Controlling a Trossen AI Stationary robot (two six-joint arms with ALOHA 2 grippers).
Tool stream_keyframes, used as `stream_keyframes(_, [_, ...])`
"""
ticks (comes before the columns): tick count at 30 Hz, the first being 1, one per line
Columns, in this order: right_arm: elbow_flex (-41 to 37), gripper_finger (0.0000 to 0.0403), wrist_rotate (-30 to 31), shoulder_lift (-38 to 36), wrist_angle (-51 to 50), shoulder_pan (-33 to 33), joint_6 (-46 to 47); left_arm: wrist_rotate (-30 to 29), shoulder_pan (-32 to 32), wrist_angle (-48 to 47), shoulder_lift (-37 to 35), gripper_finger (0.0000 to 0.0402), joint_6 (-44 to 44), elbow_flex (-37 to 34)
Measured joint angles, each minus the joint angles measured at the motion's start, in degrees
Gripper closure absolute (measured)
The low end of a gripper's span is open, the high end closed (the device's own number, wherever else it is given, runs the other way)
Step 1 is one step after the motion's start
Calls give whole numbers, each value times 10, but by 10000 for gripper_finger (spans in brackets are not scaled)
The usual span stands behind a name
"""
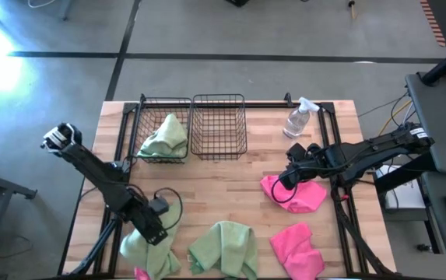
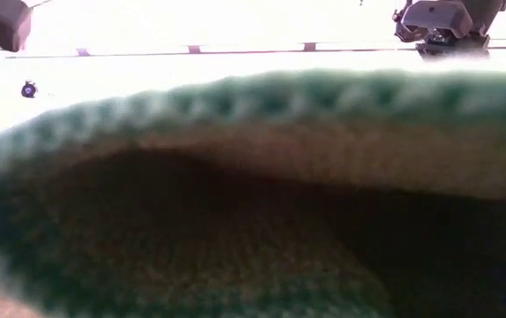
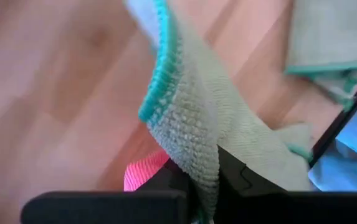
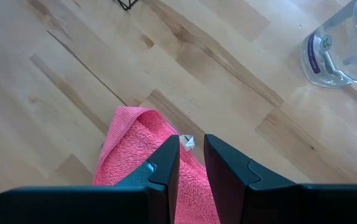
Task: Sort microfiber towel by color & place in baskets
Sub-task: Put the green microfiber cloth into the left wire basket
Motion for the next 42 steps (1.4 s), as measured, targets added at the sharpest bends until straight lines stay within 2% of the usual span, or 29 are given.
stream_keyframes(8, [-10,335,0,0,1,0,0,-122,0,-226,-28,391,17,156])
stream_keyframes(13, [-14,335,0,0,1,0,19,-145,0,-241,-12,392,47,216])
stream_keyframes(16, [-15,335,0,0,1,0,24,-126,-3,-237,10,392,51,231])
stream_keyframes(22, [-16,335,0,0,1,0,24,5,-20,-238,58,392,64,239])
stream_keyframes(26, [-16,335,0,0,0,0,24,40,-40,-240,82,392,61,240])
stream_keyframes(35, [-16,335,0,0,0,0,24,59,-68,-238,93,392,16,260])
stream_keyframes(42, [-16,335,0,0,1,0,25,24,-73,-237,92,376,14,306])
